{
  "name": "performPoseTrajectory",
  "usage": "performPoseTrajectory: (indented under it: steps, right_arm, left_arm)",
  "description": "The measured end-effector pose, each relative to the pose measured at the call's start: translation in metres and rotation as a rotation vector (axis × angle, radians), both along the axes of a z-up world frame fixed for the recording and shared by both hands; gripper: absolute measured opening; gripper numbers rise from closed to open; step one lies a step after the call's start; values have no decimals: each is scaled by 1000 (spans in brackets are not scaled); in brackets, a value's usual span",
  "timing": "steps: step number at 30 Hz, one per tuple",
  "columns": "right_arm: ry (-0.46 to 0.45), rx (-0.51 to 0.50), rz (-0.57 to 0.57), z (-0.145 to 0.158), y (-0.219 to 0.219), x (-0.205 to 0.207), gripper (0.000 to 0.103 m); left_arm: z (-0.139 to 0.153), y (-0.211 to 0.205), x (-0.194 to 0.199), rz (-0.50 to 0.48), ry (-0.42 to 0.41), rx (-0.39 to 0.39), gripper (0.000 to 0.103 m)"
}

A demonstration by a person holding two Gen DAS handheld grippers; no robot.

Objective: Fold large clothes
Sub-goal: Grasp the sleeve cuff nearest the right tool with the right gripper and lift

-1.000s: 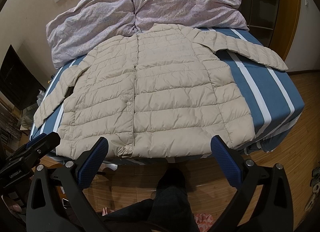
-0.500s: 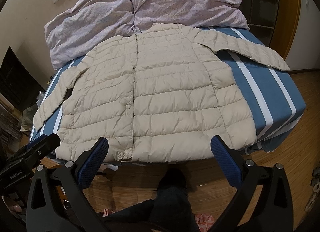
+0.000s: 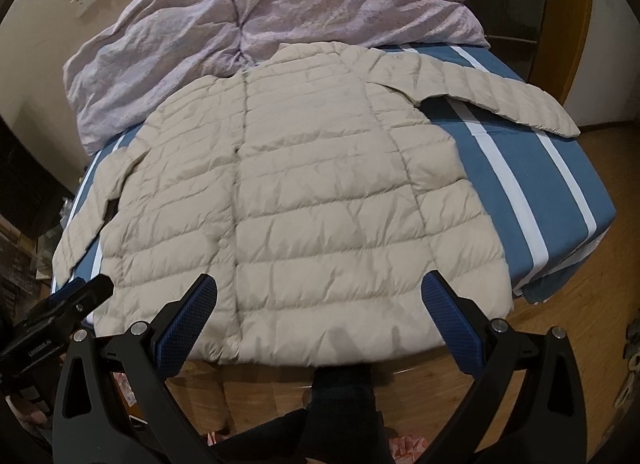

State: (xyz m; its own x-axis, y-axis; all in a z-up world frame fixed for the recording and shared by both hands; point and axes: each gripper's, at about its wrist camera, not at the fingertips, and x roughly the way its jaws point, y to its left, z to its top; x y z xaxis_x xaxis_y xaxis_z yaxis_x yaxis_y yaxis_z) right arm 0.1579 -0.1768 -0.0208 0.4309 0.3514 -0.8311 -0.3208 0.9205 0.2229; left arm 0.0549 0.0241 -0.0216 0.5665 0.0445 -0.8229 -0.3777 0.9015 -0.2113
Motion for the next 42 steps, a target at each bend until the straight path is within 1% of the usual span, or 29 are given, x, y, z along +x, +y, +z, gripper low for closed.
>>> performPoseTrajectory:
  steps: [6, 10, 11, 15, 19, 23, 28, 29, 31, 33, 35, 38, 39, 42]
  right_arm:
    - [49, 18, -76, -16, -17, 43, 102]
    - [56, 11, -128, -24, -32, 74, 102]
    - [45, 3, -155, -26, -37, 85, 102]
    - [47, 5, -256, -34, -66, 130, 102]
    - [87, 16, -384, -49, -103, 180, 102]
    - [136, 32, -521, -67, -147, 226, 89]
    - [171, 55, -686, -81, -201, 266, 76]
    - [173, 59, -728, -84, -214, 274, 74]
    - [175, 79, -798, -87, -234, 284, 73]
    - [183, 121, -880, -92, -259, 291, 72]
    - [200, 161, -947, -99, -278, 295, 69]
    - [213, 185, -1004, -106, -295, 300, 64]
    - [212, 187, -1014, -108, -299, 302, 64]
    - [190, 162, -1022, -111, -302, 311, 60]
  left_arm:
    - [-10, 7, 32, -11, 33, 48, 101]
    - [-19, 14, 55, -13, 51, 62, 101]
    - [-20, 16, 60, -12, 56, 64, 101]
    - [-28, 28, 83, 0, 71, 71, 101]
    - [-33, 44, 105, 17, 83, 77, 101]
    - [-38, 59, 125, 30, 96, 84, 101]
    - [-47, 75, 146, 43, 116, 93, 101]
    - [-48, 77, 150, 43, 120, 93, 101]
    - [-51, 80, 156, 44, 129, 95, 101]
    - [-54, 83, 161, 47, 139, 91, 101]
    - [-58, 86, 166, 51, 152, 83, 101]
    - [-62, 89, 169, 54, 165, 75, 101]
    - [-63, 90, 170, 55, 167, 72, 101]
    - [-64, 91, 173, 56, 169, 70, 101]
